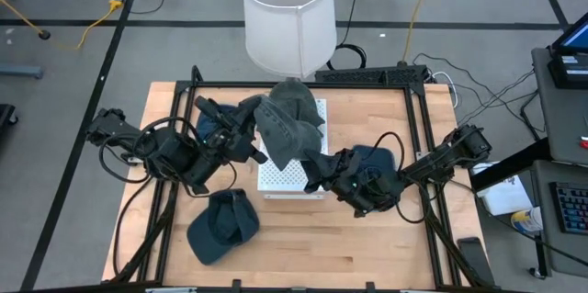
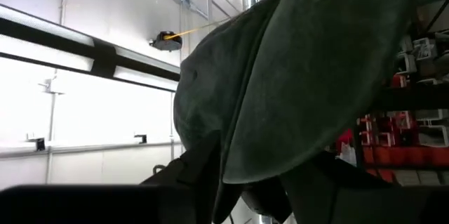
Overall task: Pick & Place hat
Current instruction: Stack the gray cap on the gray cap on the shelf
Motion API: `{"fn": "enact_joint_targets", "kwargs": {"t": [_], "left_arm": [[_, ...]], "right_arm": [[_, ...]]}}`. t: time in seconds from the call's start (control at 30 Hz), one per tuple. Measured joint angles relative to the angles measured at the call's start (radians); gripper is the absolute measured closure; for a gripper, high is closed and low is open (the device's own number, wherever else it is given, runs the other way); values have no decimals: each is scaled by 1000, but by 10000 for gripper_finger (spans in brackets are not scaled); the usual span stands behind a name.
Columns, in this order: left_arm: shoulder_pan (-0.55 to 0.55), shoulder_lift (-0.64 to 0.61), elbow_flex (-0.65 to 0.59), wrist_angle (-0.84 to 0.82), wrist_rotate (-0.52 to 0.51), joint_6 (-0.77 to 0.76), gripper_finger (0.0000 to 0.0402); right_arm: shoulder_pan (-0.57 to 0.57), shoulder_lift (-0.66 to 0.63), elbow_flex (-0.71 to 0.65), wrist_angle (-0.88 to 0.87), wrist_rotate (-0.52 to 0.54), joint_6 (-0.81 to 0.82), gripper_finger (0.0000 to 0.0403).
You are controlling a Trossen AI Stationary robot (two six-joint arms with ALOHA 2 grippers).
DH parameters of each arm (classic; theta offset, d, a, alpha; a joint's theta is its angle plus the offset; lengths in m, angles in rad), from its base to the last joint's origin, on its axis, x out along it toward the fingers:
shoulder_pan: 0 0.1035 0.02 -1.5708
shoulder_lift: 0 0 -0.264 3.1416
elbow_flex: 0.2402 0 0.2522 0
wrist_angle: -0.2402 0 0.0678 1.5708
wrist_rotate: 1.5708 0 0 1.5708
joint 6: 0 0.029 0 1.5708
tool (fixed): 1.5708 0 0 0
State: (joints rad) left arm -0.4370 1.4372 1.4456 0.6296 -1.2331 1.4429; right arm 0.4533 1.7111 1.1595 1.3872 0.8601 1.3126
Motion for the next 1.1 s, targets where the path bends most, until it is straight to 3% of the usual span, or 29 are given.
{"fn": "enact_joint_targets", "kwargs": {"t": [0.17, 0.33, 0.47, 0.67, 0.83, 0.97, 1.1], "left_arm": [[0, 0, 0, -1, 0, 6, 379], [0, 0, 0, -3, 0, 12, 379], [-13, 0, 0, -6, -4, -25, 374], [-62, 0, 0, -8, -102, -189, 282], [-141, 0, 0, -8, -164, -277, 217], [-186, 0, 0, -10, -203, -404, 184], [-218, 0, 0, -56, -212, -562, 168]], "right_arm": [[0, 0, 0, 0, 4, 1, 311], [0, 0, 0, 0, 18, -26, 387], [0, 0, 0, 1, 24, -34, 391], [7, -29, -56, 87, -9, -44, 396], [7, -150, -195, 100, -52, -71, 397], [-10, -275, -336, 87, -151, -117, 398], [-51, -421, -465, -25, -321, -129, 398]]}}
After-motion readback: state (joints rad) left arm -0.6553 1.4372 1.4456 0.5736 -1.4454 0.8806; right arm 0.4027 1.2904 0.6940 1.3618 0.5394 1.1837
